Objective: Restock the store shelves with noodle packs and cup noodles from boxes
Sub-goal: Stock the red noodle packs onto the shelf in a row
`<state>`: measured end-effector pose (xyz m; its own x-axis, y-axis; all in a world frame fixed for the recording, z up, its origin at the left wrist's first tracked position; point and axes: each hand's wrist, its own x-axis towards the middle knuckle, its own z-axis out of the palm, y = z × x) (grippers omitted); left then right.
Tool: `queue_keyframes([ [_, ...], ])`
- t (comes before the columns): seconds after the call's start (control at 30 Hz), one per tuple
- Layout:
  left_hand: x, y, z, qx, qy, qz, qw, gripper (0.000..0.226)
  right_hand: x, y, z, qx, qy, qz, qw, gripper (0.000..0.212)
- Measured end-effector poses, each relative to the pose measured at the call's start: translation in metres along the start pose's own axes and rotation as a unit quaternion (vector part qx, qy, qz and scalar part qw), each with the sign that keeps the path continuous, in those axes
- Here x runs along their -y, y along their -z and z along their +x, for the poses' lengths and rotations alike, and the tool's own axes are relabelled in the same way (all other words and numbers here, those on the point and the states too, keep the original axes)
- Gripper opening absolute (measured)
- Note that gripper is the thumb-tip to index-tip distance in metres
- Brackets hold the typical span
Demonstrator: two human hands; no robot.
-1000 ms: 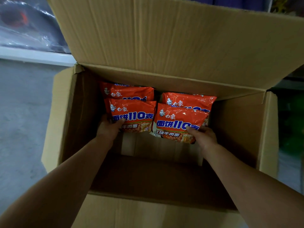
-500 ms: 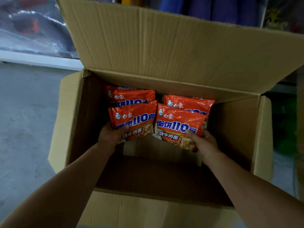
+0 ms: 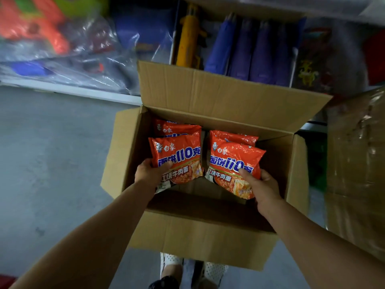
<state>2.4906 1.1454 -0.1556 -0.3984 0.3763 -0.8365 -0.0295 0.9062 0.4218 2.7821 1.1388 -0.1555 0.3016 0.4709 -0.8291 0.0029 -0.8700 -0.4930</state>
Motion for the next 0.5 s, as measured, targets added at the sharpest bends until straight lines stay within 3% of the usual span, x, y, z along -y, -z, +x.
queue_keyframes([
  [0.17,-0.024,0.029,-0.046,0.018,-0.018,-0.023,0.999,0.051,0.023,0.019,-0.048,-0.006,0.011,0.006,1.0,0.045],
  [0.33,-0.049,0.063,-0.104,0.034,-0.034,-0.08,0.996,0.026,0.052,0.033,-0.106,-0.011,0.026,0.026,0.999,0.049],
  [0.5,-0.057,0.102,-0.162,0.035,-0.038,-0.129,0.99,0.045,0.082,0.042,-0.174,0.002,0.035,0.043,0.998,0.047],
])
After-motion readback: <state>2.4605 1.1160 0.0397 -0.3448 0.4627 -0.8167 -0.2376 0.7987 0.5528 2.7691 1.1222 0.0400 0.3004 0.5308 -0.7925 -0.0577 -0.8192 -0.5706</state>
